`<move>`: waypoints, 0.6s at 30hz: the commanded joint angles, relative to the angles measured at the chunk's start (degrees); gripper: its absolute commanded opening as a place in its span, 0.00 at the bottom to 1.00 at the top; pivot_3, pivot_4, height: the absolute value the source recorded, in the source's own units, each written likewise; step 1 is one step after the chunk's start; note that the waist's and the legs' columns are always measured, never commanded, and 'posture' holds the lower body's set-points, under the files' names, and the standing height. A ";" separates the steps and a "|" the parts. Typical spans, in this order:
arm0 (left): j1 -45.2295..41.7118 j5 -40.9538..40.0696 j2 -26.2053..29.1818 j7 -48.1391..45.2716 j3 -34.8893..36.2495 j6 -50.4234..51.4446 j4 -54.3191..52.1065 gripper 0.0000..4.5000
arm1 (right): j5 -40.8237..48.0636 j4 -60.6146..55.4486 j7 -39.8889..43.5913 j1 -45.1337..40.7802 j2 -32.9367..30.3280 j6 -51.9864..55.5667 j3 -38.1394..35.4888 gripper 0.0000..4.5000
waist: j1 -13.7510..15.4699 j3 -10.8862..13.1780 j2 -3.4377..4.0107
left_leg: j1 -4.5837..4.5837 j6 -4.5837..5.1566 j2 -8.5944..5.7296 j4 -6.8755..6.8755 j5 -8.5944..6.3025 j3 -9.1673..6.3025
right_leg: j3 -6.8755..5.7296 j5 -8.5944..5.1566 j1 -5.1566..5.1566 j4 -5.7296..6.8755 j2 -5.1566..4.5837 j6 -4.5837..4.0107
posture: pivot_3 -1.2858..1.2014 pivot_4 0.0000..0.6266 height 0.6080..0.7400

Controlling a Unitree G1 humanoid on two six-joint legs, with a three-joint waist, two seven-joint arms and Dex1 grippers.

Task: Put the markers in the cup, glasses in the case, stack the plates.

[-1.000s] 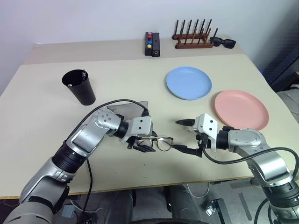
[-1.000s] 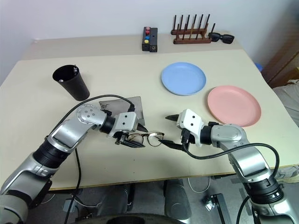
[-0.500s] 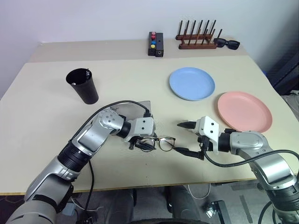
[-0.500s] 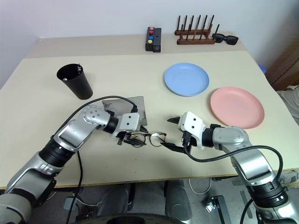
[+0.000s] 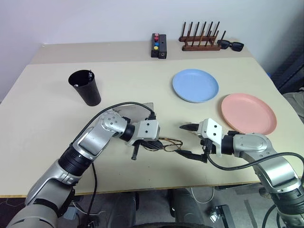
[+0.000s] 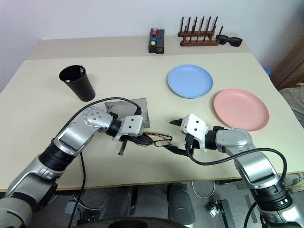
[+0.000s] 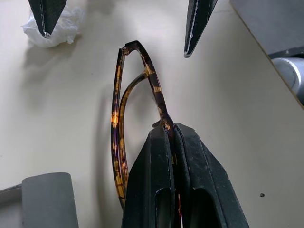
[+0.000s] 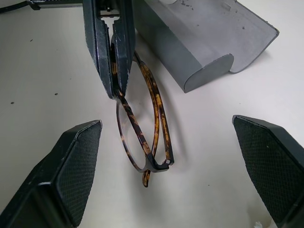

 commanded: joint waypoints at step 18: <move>-4.11 -10.98 10.43 -2.08 21.14 -2.62 11.88 0.01 | -0.10 0.92 -0.07 -2.03 5.09 -4.10 0.62 1.00 | -0.19 0.02 0.00 | -0.02 0.01 0.00 -0.04 -0.01 0.00 | 0.00 0.02 -0.05 0.00 0.01 -0.02 | 0.52 0.24 0.99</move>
